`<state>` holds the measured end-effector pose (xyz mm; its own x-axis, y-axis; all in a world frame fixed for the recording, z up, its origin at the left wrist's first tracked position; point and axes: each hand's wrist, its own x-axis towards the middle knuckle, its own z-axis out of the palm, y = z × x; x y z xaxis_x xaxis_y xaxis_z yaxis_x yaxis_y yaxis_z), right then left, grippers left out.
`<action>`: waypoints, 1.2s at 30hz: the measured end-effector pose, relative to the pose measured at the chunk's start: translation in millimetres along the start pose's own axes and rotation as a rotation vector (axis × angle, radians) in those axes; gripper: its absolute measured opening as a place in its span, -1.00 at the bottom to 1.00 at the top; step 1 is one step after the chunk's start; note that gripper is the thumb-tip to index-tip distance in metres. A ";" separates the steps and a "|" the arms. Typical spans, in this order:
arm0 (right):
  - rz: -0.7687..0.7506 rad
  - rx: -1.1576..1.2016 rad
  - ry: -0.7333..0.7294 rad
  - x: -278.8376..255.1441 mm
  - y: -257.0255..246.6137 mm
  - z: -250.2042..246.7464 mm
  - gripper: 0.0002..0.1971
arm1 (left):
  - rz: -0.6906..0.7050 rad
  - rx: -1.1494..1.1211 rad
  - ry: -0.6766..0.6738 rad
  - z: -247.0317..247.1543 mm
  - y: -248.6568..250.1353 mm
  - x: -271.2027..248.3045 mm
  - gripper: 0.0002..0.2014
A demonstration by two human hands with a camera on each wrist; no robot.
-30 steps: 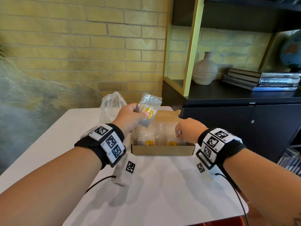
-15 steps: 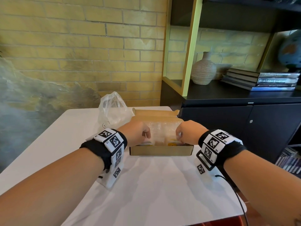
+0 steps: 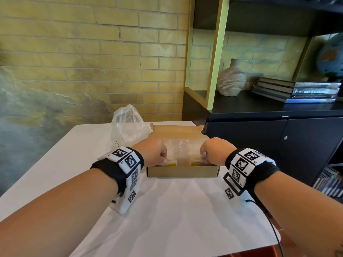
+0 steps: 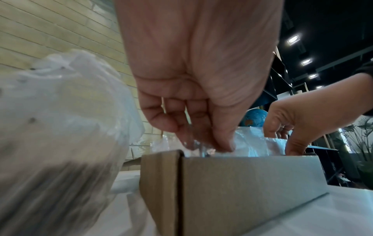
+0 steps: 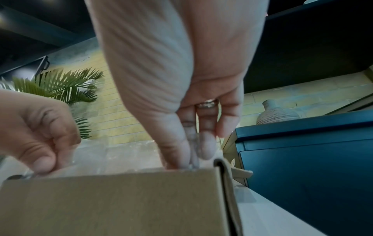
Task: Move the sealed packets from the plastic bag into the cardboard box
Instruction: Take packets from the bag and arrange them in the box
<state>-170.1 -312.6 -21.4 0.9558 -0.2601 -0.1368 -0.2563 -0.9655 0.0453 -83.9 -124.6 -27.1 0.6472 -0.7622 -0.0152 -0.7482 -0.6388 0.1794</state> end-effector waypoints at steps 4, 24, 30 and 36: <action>0.031 0.045 0.014 4.3 3.0 0.3 -0.61 | 0.014 0.001 -0.021 -2.3 -1.6 0.9 -0.80; -0.223 0.165 0.049 -15.3 -5.3 9.4 -0.77 | 0.104 0.050 -0.085 16.4 24.1 -4.9 -0.76; -0.129 0.105 -0.041 -11.3 4.6 12.3 -0.70 | 0.059 0.064 -0.157 21.8 20.8 -3.6 -0.72; -0.072 0.118 -0.043 -6.9 12.2 11.9 -0.69 | 0.044 0.032 -0.168 22.7 21.1 -0.7 -0.70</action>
<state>-181.6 -322.7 -31.6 0.9658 -0.1881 -0.1783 -0.2051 -0.9753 -0.0822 -103.4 -140.0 -45.6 0.5821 -0.7946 -0.1722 -0.7812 -0.6053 0.1526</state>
